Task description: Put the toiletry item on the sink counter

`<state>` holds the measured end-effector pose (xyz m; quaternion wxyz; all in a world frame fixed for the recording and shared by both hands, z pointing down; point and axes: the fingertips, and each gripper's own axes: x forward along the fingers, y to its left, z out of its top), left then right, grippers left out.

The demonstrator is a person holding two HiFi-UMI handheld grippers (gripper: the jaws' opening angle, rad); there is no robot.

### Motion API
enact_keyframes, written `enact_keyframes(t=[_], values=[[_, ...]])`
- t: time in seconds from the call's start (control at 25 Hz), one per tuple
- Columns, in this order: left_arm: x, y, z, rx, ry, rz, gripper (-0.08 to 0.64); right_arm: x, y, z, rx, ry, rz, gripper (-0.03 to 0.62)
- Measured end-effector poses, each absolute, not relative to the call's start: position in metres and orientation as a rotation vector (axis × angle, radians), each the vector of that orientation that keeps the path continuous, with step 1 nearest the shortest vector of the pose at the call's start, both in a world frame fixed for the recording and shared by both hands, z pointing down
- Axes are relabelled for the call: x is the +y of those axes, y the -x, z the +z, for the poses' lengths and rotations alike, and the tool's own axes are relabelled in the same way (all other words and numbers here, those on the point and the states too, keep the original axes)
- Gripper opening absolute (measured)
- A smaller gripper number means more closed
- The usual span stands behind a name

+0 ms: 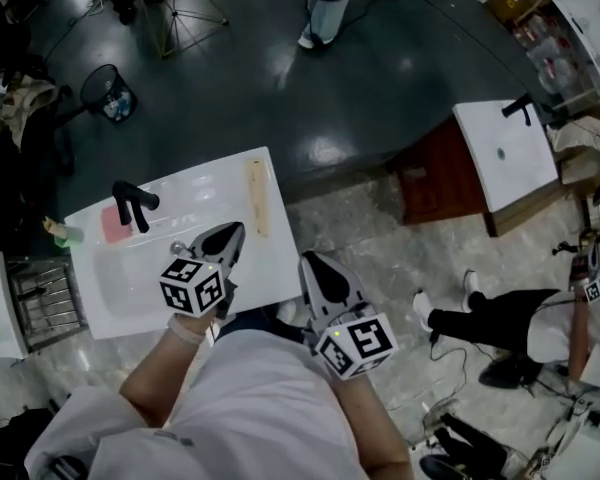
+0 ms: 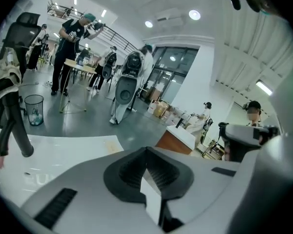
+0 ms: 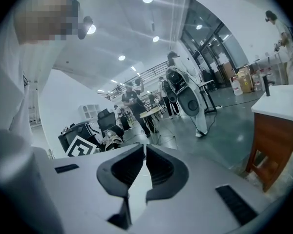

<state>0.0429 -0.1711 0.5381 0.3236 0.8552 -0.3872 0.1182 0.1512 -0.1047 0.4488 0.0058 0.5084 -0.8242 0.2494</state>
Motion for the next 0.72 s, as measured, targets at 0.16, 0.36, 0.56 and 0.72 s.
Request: enact_keyframes(t=[0.16, 0.36, 0.56, 0.72], values=[[-0.162, -0.028, 0.509, -1.017, -2.309, 0.271, 0.017, -0.107, -0.134, 0.444, -2.634, -1.564, 0.761, 0.028], [-0.15, -0.02, 0.466, -1.01, -2.371, 0.204, 0.017, -0.112, -0.124, 0.426, -2.706, -1.517, 0.734, 0.028], [-0.138, -0.001, 0.438, -1.06, -2.422, 0.153, 0.017, -0.113, -0.11, 0.419, -2.773, -1.461, 0.711, 0.028], [-0.134, 0.02, 0.419, -1.135, -2.458, 0.132, 0.017, -0.116, -0.094, 0.412, -2.819, -1.405, 0.689, 0.028]])
